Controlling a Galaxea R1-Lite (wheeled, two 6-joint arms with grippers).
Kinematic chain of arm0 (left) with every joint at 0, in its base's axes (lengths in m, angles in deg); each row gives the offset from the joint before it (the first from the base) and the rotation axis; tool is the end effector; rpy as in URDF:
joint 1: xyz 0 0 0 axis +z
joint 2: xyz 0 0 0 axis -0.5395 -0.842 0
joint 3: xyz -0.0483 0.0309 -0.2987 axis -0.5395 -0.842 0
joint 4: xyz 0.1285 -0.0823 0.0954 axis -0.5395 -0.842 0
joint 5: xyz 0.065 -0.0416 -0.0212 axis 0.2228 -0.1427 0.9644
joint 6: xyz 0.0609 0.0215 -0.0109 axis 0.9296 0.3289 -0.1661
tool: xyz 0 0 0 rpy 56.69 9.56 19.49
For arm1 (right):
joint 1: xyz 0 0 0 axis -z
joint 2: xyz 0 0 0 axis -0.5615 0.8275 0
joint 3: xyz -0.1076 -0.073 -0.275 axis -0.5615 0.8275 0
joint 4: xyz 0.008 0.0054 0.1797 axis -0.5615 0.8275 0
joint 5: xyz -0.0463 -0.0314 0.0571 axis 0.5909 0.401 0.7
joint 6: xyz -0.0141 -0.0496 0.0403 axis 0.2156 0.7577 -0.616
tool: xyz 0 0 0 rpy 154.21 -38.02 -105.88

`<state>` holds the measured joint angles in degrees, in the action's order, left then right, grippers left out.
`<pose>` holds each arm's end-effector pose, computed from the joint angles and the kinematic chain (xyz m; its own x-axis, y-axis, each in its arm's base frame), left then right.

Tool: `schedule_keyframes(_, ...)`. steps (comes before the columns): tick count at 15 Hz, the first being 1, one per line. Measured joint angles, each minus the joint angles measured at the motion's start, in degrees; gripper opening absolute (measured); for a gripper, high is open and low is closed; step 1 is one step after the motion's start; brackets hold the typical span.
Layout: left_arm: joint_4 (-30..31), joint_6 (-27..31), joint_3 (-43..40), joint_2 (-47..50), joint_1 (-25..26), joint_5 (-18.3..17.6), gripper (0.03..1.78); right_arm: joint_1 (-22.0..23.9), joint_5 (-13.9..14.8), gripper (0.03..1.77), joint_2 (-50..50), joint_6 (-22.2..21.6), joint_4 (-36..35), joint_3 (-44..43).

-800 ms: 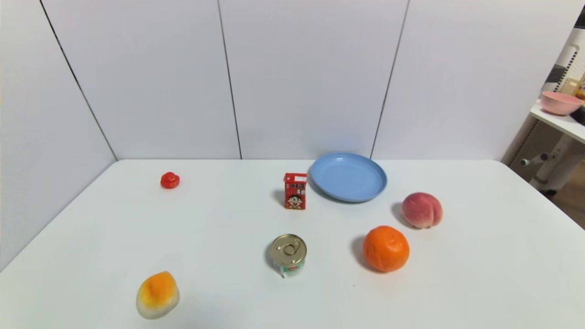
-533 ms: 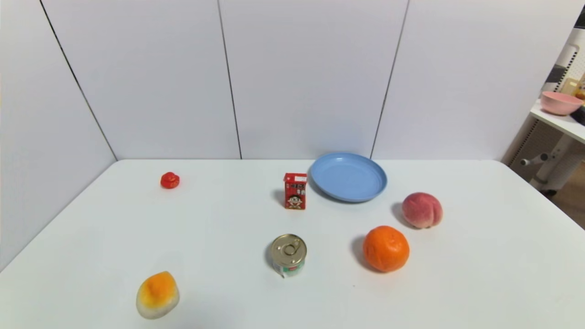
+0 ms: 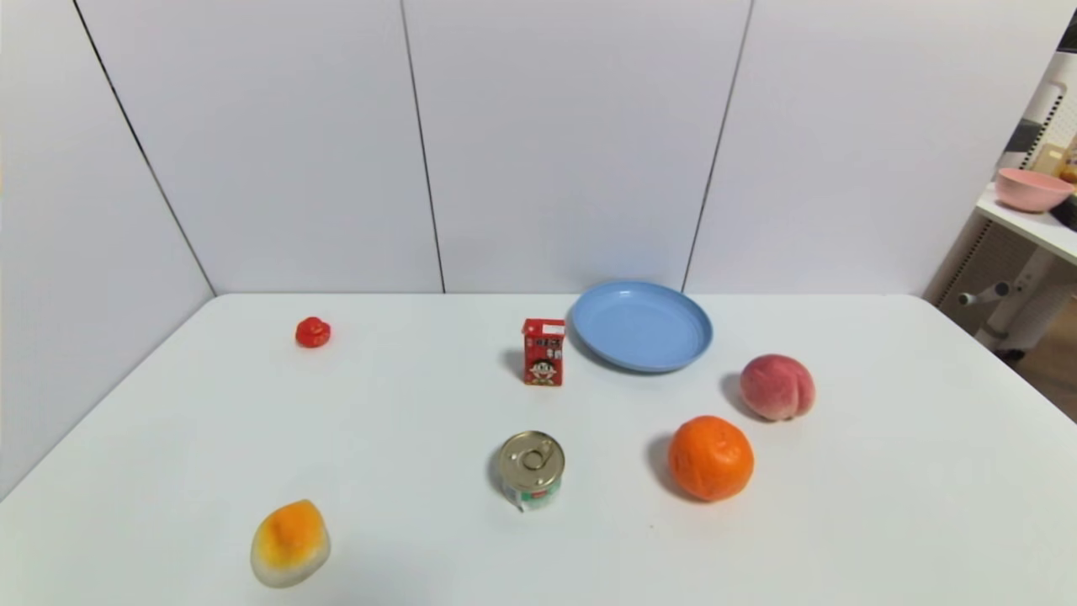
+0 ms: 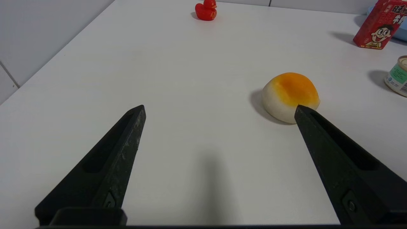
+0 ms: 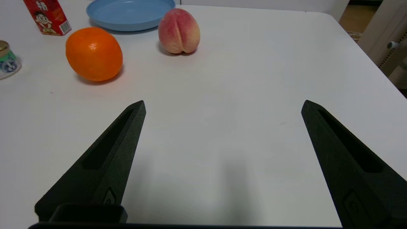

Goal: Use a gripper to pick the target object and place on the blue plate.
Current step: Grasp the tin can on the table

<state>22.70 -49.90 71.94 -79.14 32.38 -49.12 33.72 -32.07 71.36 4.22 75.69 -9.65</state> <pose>0.0047 0.0022 0.0759 0.9995 0.0303 0.0027 -0.0299 0.9953 -0.0919 0.0058 0.0019 0.1044 0.9980 0.0369 -0.0518 -0.0392 0.9982 -0.0457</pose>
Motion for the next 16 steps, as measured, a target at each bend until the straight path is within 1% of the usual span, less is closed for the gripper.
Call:
schedule_keyframes(2,0.0,-0.05,0.0,0.0,0.0,0.0,1.69,-0.27,-1.78,1.69,5.12,0.72,0.1,-3.49)
schedule_keyframes(4,-0.02,-0.02,0.0,0.0,0.0,0.0,1.69,-0.5,-3.77,1.69,11.0,2.65,0.15,-6.85)
schedule_keyframes(6,0.0,0.0,0.0,0.0,0.0,-0.02,1.69,-1.65,-7.27,1.69,17.8,4.56,0.91,-11.23)
schedule_keyframes(7,0.0,-0.02,0.0,0.0,0.0,-0.02,1.69,-3.35,-9.61,1.69,21.27,5.35,1.63,-13.9)
schedule_keyframes(9,0.0,-0.02,0.0,0.0,0.0,-0.02,1.69,-9.36,-13.53,1.69,28.36,6.35,2.6,-19.42)
schedule_keyframes(10,0.0,-0.02,0.0,0.0,0.0,-0.02,1.69,-12.96,-14.52,1.69,32.13,6.64,2.74,-22.06)
schedule_keyframes(12,0.0,-0.02,0.0,0.0,0.0,-0.02,1.69,-20.15,-15.18,1.69,39.36,6.51,2.6,-26.9)
schedule_keyframes(16,0.0,-0.02,0.0,0.0,0.0,-0.02,1.69,-33.87,-15.24,1.69,51.82,5.05,1.17,-33.88)
